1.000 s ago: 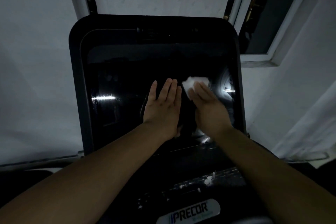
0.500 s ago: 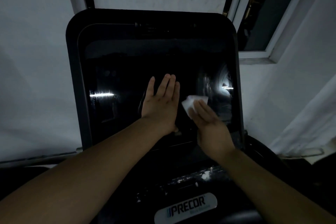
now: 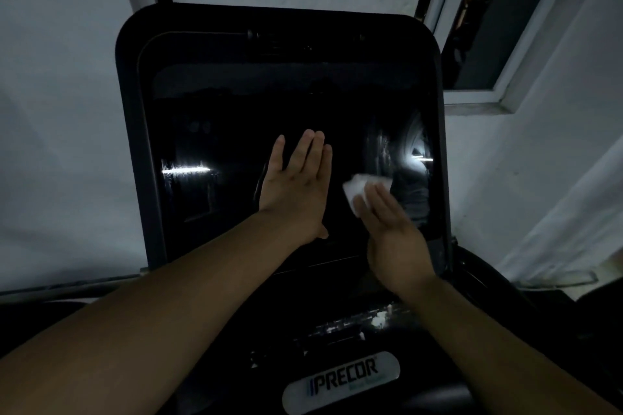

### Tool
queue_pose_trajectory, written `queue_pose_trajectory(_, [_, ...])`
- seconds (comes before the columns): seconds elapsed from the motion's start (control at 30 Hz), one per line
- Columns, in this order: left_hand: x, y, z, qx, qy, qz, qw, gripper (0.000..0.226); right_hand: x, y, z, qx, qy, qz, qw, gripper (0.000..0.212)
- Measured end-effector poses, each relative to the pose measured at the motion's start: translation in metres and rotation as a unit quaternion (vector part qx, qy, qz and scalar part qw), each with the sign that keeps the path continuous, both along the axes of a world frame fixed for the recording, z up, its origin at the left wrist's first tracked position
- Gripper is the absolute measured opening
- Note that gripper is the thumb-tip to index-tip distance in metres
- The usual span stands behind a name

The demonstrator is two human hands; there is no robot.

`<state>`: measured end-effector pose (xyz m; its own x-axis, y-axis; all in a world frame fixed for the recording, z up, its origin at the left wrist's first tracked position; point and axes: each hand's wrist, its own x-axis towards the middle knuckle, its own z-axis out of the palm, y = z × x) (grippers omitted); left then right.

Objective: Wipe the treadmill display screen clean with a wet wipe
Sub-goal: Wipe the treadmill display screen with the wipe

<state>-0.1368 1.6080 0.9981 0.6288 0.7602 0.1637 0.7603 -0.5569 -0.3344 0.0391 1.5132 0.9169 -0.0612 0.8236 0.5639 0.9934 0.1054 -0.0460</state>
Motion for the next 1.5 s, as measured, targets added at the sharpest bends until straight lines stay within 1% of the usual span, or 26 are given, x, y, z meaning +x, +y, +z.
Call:
queue_pose_trajectory(0.13, [0.000, -0.001, 0.002, -0.005, 0.003, 0.001, 1.000, 0.143, 0.019, 0.046, 0.049, 0.003, -0.010, -0.019, 1.000, 0.068])
queue_pose_trajectory(0.33, [0.001, -0.001, 0.002, -0.003, 0.004, 0.008, 1.000, 0.144, 0.036, 0.080, 0.089, 0.011, -0.011, -0.006, 1.000, 0.056])
queue_pose_trajectory(0.47, [0.000, -0.002, 0.002, -0.005, 0.001, 0.005, 1.000, 0.143, 0.036, 0.072, 0.077, 0.025, -0.022, 0.000, 0.999, 0.053])
queue_pose_trajectory(0.63, [-0.001, -0.003, 0.003, -0.004, -0.006, 0.000, 1.000, 0.142, 0.032, 0.033, 0.041, 0.005, -0.050, 0.001, 0.999, 0.062])
queue_pose_trajectory(0.77, [0.001, -0.005, 0.002, -0.003, -0.021, -0.007, 1.000, 0.141, 0.028, -0.006, 0.007, -0.017, -0.025, 0.008, 0.999, 0.077])
queue_pose_trajectory(0.87, [0.010, -0.011, 0.003, 0.007, -0.030, -0.029, 0.999, 0.140, 0.025, -0.026, -0.011, -0.038, -0.014, 0.006, 0.999, 0.070])
queue_pose_trajectory(1.0, [0.024, -0.008, 0.003, 0.002, -0.019, -0.035, 0.999, 0.140, 0.024, -0.039, -0.021, -0.048, -0.029, 0.002, 0.998, 0.062])
queue_pose_trajectory(1.17, [0.027, -0.005, -0.002, 0.004, -0.002, -0.026, 1.000, 0.141, 0.030, -0.025, -0.006, -0.037, -0.031, 0.001, 0.999, 0.066])
queue_pose_trajectory(1.27, [0.028, -0.008, 0.002, -0.007, -0.003, -0.027, 1.000, 0.138, 0.040, -0.004, 0.018, -0.024, -0.045, 0.005, 0.999, 0.064])
queue_pose_trajectory(1.33, [0.028, -0.008, 0.003, -0.009, -0.005, -0.027, 1.000, 0.135, 0.044, 0.013, 0.035, -0.025, -0.050, -0.008, 0.998, 0.068])
queue_pose_trajectory(1.4, [0.029, -0.006, 0.001, -0.003, -0.005, -0.024, 1.000, 0.136, 0.046, 0.028, 0.050, -0.025, -0.052, -0.024, 0.998, 0.071])
queue_pose_trajectory(1.5, [0.029, -0.005, -0.002, 0.002, -0.001, -0.022, 1.000, 0.139, 0.049, 0.044, 0.067, -0.010, -0.051, -0.029, 0.998, 0.068])
